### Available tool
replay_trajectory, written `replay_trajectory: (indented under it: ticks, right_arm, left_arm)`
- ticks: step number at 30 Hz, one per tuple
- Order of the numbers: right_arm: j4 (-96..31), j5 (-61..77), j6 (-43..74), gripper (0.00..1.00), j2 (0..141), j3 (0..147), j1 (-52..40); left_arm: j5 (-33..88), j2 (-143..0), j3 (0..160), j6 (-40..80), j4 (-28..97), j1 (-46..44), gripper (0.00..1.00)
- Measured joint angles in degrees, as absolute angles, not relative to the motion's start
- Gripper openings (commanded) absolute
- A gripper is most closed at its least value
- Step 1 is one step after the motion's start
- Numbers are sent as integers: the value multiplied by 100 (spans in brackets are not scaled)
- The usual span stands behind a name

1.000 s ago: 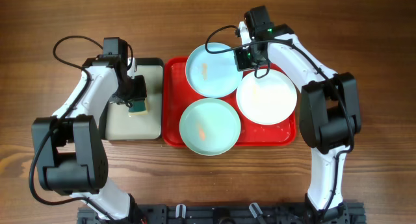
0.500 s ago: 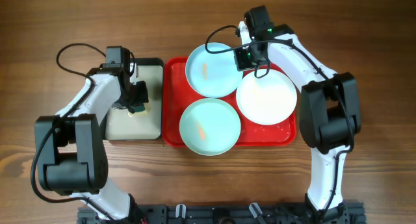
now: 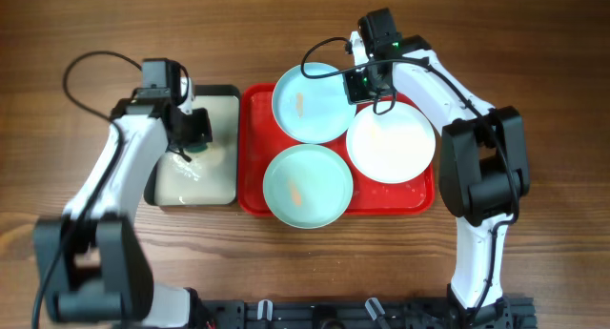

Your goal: Clean dirty plates on tray and stack at the side

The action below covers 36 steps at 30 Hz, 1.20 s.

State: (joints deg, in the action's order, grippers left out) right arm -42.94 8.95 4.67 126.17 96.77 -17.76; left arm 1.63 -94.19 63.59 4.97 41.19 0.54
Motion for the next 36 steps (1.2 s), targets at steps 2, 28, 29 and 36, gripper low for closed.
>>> replay_trajectory:
  ticks: [2, 28, 29, 36]
  right_arm:
    - [-4296, 895, 460, 18, 12617, 9677, -1776]
    - [-4294, 895, 532, 4, 12617, 9677, -1782]
    - [-4294, 895, 534, 4, 12617, 9677, -1782]
    - [-4292, 895, 534, 4, 12617, 9677, -1787]
  left_arm:
    - [163, -8892, 6388, 497, 4125, 54, 4]
    - [163, -7631, 6248, 1094, 4650, 54, 4]
    - [163, -7631, 6189, 1125, 4648, 54, 4]
    - [163, -7634, 5931, 1151, 4541, 54, 4]
